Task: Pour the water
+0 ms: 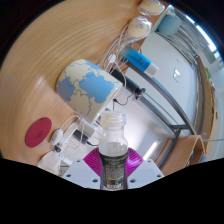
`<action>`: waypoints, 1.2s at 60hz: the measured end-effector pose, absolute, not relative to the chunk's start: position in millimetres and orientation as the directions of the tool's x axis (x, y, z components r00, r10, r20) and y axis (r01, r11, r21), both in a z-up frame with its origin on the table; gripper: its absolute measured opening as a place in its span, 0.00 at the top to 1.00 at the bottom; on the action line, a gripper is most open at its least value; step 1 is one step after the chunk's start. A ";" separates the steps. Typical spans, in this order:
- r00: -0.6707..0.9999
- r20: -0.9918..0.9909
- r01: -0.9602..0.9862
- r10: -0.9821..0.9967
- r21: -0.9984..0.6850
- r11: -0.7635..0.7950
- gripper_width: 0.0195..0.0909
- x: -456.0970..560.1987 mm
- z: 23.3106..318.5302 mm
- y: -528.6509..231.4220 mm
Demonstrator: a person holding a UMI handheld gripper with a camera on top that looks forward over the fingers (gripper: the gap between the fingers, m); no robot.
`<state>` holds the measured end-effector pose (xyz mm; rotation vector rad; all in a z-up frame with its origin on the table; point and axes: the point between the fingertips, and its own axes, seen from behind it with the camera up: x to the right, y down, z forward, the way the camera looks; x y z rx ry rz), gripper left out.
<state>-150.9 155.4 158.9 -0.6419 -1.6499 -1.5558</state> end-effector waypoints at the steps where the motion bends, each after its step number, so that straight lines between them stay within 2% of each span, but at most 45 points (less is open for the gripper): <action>1: -0.566 0.813 0.802 -0.141 0.582 0.134 0.90 -151.0 160.1 154.6; 7: -0.360 0.929 0.914 -0.086 0.370 0.166 0.90 -142.4 166.7 150.4; 12: -0.068 0.998 0.986 0.009 0.066 0.156 0.91 -127.2 166.5 145.1; 16: 0.190 0.977 0.969 0.102 -0.203 0.140 0.90 -114.0 161.6 143.8; 24: 0.668 0.695 0.711 0.265 -0.701 0.045 0.90 -113.7 133.6 134.5; 30: 0.840 0.401 0.440 0.365 -0.898 -0.024 0.90 -115.8 122.2 136.2; 35: 0.900 0.191 0.249 0.391 -0.963 -0.104 0.88 -115.2 110.6 140.7; 40: 0.923 0.067 0.141 0.378 -0.975 -0.170 0.88 -108.6 95.8 149.2; 45: 0.925 0.031 0.103 0.378 -0.979 -0.173 0.88 -104.3 87.3 153.6; 59: 0.936 -0.003 0.048 0.352 -0.989 -0.136 0.86 -99.2 89.8 152.6; 70: 0.941 -0.026 0.028 0.336 -0.988 -0.153 0.69 -96.1 88.9 153.4; 72: 0.945 -0.034 0.030 0.326 -0.982 -0.187 0.60 -93.6 81.3 153.3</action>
